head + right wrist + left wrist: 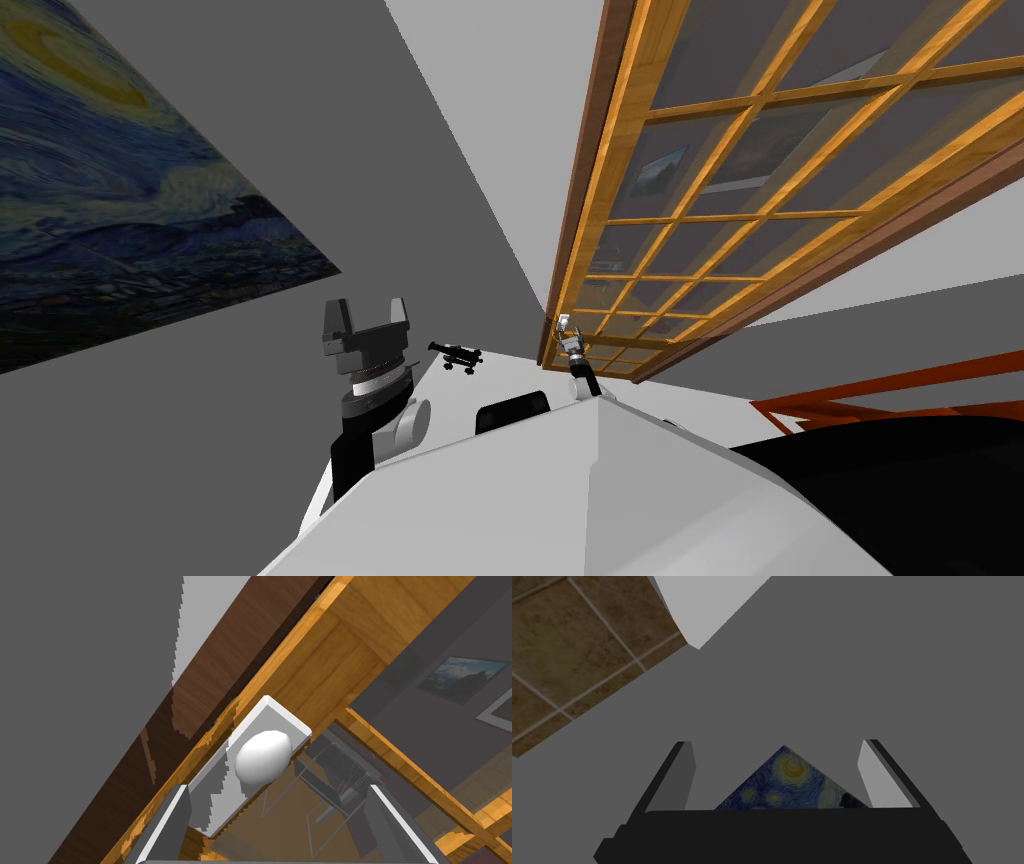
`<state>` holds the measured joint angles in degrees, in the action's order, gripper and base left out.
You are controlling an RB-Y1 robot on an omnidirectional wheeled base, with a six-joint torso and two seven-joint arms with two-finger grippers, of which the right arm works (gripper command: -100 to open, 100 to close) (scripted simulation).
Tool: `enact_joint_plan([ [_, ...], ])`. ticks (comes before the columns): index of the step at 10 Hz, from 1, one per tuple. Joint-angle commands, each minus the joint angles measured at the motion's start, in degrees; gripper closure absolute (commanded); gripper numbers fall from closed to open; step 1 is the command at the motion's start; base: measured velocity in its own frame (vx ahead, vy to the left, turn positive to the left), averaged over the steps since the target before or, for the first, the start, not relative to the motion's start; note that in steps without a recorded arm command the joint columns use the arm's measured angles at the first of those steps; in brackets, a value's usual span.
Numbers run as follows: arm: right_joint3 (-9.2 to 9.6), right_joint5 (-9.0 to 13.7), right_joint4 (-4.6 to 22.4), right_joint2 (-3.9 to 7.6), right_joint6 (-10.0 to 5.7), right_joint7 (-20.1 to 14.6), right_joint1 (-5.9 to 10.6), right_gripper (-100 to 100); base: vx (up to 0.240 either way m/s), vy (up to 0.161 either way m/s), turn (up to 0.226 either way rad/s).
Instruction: Pull the door open
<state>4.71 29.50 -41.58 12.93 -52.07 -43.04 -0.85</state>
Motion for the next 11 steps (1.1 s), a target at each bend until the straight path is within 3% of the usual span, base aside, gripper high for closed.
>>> enact_joint_plan([
  [1,0.56,2.2,-0.5,-0.34,0.21,-2.9,-0.09,-100,-0.094,-0.026,0.134],
  [4,0.92,3.6,-0.9,-0.57,0.34,-6.2,-0.15,-100,-0.053,-0.015,0.046],
  [6,1.60,6.4,-1.5,-1.00,0.57,-9.9,-0.26,-100,-0.062,-0.022,0.095],
  [7,1.60,6.4,-1.5,-1.00,0.57,-10.8,-0.26,-100,-0.062,-0.025,0.042],
  [9,2.23,8.8,-2.1,-1.40,0.78,-14.4,-0.36,-100,-0.067,-0.023,0.078],
  [11,2.50,9.9,-2.3,-1.57,0.88,-17.3,-0.40,-100,-0.055,-0.015,0.043],
])
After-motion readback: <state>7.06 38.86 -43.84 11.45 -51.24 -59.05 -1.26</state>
